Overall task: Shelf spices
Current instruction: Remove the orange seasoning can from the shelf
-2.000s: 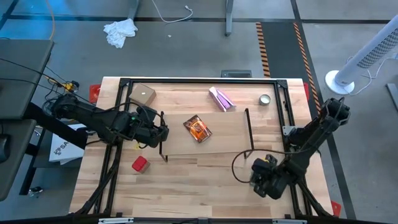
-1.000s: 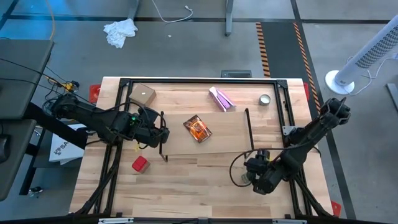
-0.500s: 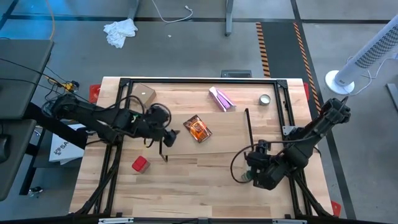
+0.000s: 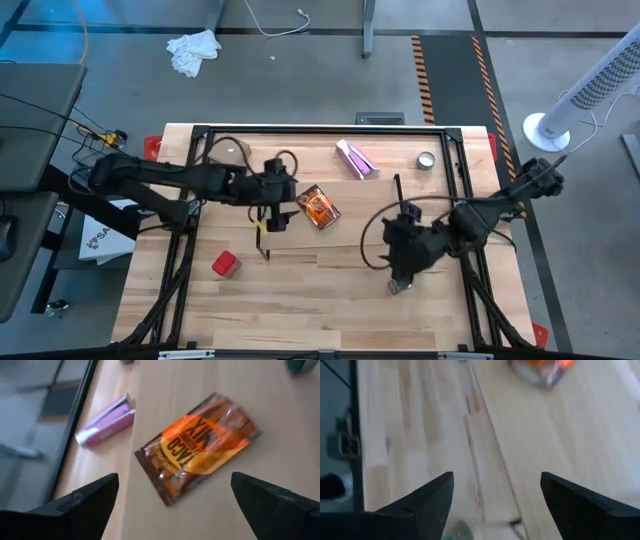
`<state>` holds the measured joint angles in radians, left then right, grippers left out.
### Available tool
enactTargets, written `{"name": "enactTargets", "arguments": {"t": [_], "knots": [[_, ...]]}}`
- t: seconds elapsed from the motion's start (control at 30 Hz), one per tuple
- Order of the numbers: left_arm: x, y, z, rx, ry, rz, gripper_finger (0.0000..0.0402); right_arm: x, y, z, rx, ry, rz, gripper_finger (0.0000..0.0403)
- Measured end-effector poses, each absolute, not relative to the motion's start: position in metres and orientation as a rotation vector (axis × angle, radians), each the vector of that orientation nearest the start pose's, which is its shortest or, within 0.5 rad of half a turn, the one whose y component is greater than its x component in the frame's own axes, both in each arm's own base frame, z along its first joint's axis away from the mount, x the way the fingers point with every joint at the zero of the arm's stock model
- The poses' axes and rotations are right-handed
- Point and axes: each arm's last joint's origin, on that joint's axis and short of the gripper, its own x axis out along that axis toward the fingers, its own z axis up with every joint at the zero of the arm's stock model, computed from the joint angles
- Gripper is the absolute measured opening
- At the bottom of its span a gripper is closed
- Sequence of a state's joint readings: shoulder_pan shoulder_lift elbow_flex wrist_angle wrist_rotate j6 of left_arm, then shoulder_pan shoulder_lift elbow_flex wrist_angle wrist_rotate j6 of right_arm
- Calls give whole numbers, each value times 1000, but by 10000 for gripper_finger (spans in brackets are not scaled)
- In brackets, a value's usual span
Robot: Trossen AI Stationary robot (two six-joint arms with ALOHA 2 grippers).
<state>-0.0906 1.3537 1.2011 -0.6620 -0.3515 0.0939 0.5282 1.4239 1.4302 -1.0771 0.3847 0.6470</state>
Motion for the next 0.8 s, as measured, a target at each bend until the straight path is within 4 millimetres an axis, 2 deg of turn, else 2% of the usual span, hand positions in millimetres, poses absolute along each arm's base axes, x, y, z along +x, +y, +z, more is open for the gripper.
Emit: {"name": "enactTargets", "arguments": {"t": [0.2,0.37,0.53,0.67,0.8], "knots": [[297,-17,298,405,849,198,385,270,95,357,197,773,-221,295],[294,-15,289,438,941,236,385,290,60,350,254,774,-357,295],[290,-14,286,269,971,272,385,316,37,330,364,842,-318,288],[286,-10,283,129,998,352,385,331,28,311,386,904,-331,250],[286,-7,282,42,1010,334,385,343,21,306,452,885,-259,208]]}}
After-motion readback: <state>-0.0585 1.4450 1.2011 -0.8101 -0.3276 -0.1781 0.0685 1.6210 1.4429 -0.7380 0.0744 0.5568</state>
